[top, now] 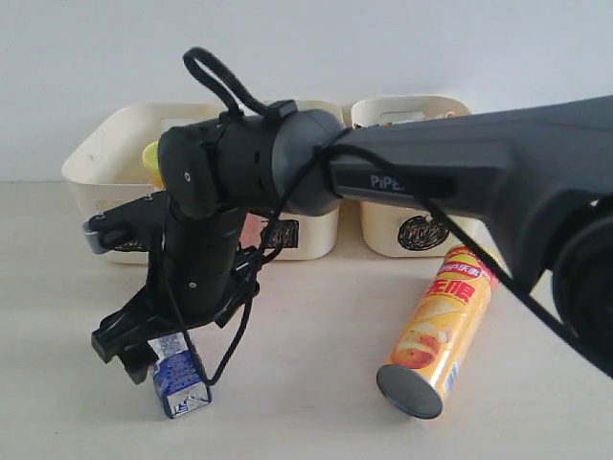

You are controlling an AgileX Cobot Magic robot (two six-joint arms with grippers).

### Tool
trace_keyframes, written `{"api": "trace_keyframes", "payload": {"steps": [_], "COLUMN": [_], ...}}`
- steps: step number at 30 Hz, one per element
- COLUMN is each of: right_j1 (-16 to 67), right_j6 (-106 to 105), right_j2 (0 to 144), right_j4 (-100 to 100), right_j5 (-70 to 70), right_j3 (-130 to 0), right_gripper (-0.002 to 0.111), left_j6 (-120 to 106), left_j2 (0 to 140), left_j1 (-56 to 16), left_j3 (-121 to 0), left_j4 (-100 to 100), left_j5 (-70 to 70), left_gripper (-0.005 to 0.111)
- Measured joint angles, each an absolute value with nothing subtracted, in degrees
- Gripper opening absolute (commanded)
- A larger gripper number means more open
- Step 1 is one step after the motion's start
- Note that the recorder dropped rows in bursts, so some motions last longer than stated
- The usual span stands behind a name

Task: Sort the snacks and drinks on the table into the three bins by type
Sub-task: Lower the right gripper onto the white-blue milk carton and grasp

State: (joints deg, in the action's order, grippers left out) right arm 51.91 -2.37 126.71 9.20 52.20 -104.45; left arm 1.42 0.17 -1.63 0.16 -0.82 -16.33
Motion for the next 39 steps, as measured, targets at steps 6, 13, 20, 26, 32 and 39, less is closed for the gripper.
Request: {"api": "trace_keyframes", "payload": {"steps": [6, 13, 20, 26, 32, 39], "right_j1": [51.9, 51.9, 51.9, 52.0, 52.0, 53.5], "right_j6": [-2.1, -2.1, -2.1, -2.9, -4.1, -9.2], "right_j2": [128.8, 130.9, 132.8, 132.8, 132.6, 126.3], "right_j4": [8.2, 7.9, 7.3, 7.1, 7.1, 7.1], "right_j5": [48.2, 44.8, 43.3, 43.5, 44.2, 51.7], "right_j3": [-104.5, -104.5, -104.5, -104.5, -104.5, -104.4], "right_gripper": [0.086, 0.086, 0.076, 0.002, 0.003, 0.003], "left_j6": [1.4, 1.4, 1.4, 1.4, 1.4, 1.4], "left_j2": [0.2, 0.2, 0.2, 0.2, 0.2, 0.2], "left_j1": [-1.6, -1.6, -1.6, -1.6, -1.6, -1.6], "left_j3": [0.2, 0.2, 0.2, 0.2, 0.2, 0.2], "left_j4": [-0.8, -0.8, -0.8, -0.8, -0.8, -0.8], "left_j5": [-16.3, -16.3, -16.3, -16.3, -16.3, -16.3], "left_gripper": [0.004, 0.004, 0.004, 0.004, 0.004, 0.004]}}
